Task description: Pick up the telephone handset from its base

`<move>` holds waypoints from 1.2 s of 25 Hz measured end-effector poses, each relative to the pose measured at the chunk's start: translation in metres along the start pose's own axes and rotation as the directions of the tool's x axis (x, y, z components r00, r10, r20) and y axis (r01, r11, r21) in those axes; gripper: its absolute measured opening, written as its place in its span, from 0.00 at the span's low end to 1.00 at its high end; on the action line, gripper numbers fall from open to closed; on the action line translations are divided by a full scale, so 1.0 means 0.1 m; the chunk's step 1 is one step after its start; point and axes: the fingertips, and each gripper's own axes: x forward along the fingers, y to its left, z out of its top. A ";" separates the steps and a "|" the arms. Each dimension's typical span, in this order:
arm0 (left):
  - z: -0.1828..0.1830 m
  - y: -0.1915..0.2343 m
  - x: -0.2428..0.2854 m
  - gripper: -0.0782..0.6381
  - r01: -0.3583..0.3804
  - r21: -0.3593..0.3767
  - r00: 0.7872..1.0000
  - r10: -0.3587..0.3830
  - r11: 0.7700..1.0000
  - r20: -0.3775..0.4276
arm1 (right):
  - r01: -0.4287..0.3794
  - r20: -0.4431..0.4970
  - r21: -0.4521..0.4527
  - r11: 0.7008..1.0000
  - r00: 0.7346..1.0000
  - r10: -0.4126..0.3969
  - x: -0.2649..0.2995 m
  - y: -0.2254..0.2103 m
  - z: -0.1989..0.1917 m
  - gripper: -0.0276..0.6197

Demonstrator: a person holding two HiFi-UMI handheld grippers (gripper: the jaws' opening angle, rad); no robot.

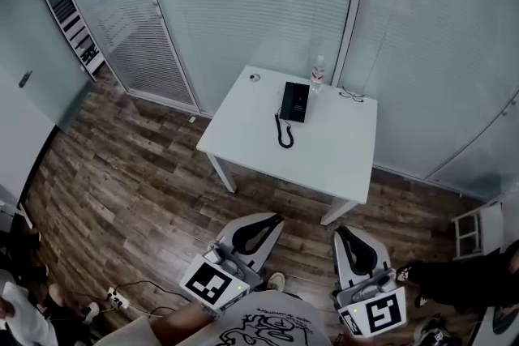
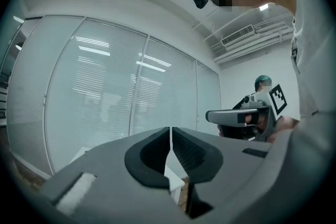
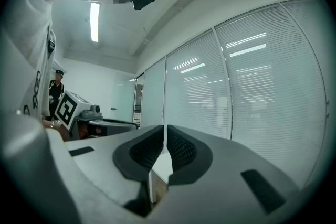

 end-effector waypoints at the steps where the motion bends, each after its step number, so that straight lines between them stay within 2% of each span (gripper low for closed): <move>1: 0.00 -0.01 0.03 0.13 -0.003 -0.002 1.000 0.003 1.000 0.002 | -0.005 -0.004 0.003 1.000 1.000 0.005 0.00 -0.03 -0.01 0.07; 7: -0.05 -0.01 0.13 0.13 -0.024 -0.015 1.000 0.024 1.000 -0.014 | -0.034 -0.011 0.028 0.999 0.999 0.034 0.06 -0.14 -0.07 0.07; 15: -0.11 0.28 0.19 0.13 -0.048 -0.019 0.998 0.047 0.999 -0.035 | -0.056 -0.018 0.033 0.998 0.998 0.057 0.37 -0.19 -0.13 0.07; 22: -0.07 0.84 0.37 0.13 -0.045 -0.021 0.999 0.044 0.999 -0.028 | -0.062 -0.027 0.020 0.998 0.998 0.062 0.94 -0.24 -0.12 0.07; 25: 0.03 1.13 0.44 0.13 -0.035 -0.018 0.999 0.035 0.999 -0.004 | -0.061 -0.029 0.008 0.998 0.998 0.061 1.26 -0.23 -0.08 0.07; 30: 0.08 1.66 0.54 0.13 -0.017 -0.025 1.000 0.017 1.000 -0.012 | -0.053 -0.030 0.001 0.999 0.998 0.053 1.81 -0.22 -0.01 0.07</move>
